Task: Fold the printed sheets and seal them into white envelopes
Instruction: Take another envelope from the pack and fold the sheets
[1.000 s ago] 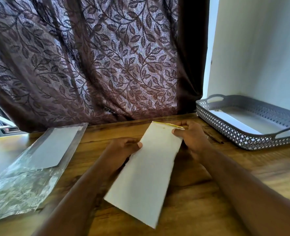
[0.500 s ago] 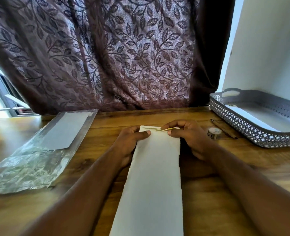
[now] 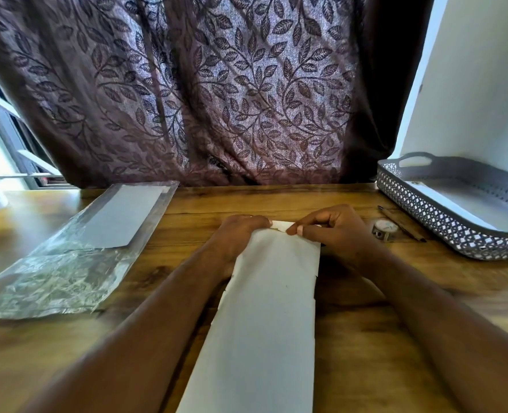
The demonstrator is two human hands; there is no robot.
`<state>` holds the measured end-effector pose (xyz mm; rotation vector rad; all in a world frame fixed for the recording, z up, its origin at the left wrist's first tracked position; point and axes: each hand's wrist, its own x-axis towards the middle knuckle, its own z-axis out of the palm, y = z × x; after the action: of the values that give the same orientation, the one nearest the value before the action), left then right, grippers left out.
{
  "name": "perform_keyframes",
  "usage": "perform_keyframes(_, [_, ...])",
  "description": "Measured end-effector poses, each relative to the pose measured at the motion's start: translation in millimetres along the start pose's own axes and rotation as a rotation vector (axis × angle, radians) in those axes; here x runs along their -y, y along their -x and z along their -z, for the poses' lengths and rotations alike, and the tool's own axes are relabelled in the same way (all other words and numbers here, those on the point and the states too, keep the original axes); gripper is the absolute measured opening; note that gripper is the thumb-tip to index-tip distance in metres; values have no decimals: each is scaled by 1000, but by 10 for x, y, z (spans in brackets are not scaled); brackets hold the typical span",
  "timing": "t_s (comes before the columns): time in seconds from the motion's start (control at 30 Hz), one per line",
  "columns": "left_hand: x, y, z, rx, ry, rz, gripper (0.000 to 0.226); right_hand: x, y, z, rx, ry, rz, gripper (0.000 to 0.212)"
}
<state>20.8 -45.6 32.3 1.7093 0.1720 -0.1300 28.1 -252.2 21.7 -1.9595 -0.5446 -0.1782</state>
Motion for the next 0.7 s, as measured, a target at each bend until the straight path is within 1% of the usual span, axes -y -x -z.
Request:
perform_keyframes(0.1, [10, 17, 24, 45, 40, 5, 15, 18, 4, -6, -9, -44, -32, 18])
perform_keyframes(0.2, [28, 28, 27, 61, 22, -16, 16, 36, -3, -29, -57, -214, -123, 17])
perform_keyframes(0.23, [33, 29, 19, 80, 17, -29, 17, 31, -13, -34, -76, -218, -142, 18])
perform_keyframes(0.3, [50, 36, 9, 146, 32, -58, 18, 12, -38, -39, -86, -125, -168, 14])
perform_keyframes(0.37, [70, 47, -1, 203, 38, -90, 18, 25, -42, -47, -37, -43, -186, 4])
perform_keyframes(0.43, [103, 41, -6, 219, 23, -134, 22, 38, -43, -66, 2, 0, -208, 10])
perform_keyframes(0.57, [135, 46, -16, 224, 30, -194, 25, 47, -47, -63, 15, 24, -209, 24])
perform_keyframes(0.7, [118, 68, -44, 183, 19, -228, 22, 53, -41, -66, 35, 19, -213, 24])
